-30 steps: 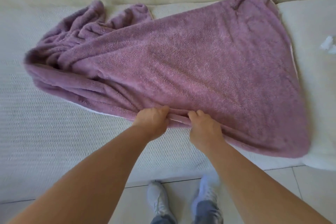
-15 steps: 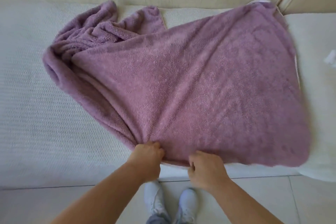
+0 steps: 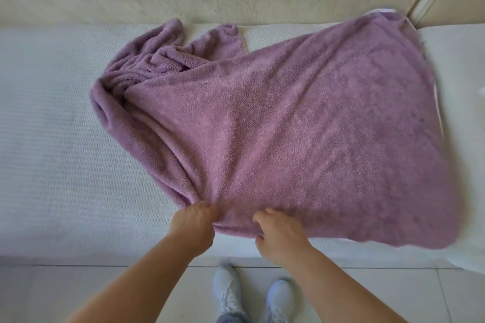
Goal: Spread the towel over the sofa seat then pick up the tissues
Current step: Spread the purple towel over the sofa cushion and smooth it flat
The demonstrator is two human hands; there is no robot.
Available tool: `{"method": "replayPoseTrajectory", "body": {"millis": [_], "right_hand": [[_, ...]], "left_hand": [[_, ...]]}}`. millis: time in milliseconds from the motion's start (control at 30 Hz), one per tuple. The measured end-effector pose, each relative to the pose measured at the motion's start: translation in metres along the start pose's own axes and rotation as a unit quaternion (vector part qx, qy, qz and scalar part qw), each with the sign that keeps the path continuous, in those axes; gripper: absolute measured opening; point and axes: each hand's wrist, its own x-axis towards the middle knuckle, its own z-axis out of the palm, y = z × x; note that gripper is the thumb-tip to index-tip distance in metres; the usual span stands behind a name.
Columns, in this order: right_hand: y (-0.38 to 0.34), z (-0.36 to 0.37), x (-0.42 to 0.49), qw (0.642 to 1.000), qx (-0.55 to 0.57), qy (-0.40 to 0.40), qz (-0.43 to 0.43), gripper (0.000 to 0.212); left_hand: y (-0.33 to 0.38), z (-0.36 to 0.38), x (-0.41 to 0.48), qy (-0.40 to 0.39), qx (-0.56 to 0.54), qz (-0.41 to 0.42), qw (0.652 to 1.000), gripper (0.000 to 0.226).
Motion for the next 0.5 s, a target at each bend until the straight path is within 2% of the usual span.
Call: {"method": "replayPoseTrajectory", "body": {"millis": [200, 300, 367, 500], "right_hand": [[-0.044, 0.001, 0.013, 0.996, 0.04, 0.056, -0.057, 0.018], [-0.071, 0.003, 0.032, 0.992, 0.076, 0.077, -0.068, 0.012], [-0.096, 0.003, 0.051, 0.988, 0.09, 0.1, -0.074, 0.011], [-0.143, 0.004, 0.096, 0.988, 0.065, 0.129, -0.06, 0.029]], "left_hand": [[-0.035, -0.004, 0.004, 0.089, -0.052, -0.041, 0.994, 0.021], [-0.064, -0.005, 0.01, 0.171, -0.058, 0.021, 0.983, 0.027], [-0.09, -0.007, 0.021, 0.194, -0.026, 0.063, 0.979, 0.033], [-0.143, -0.02, 0.044, 0.206, 0.017, 0.108, 0.972, 0.029]]}}
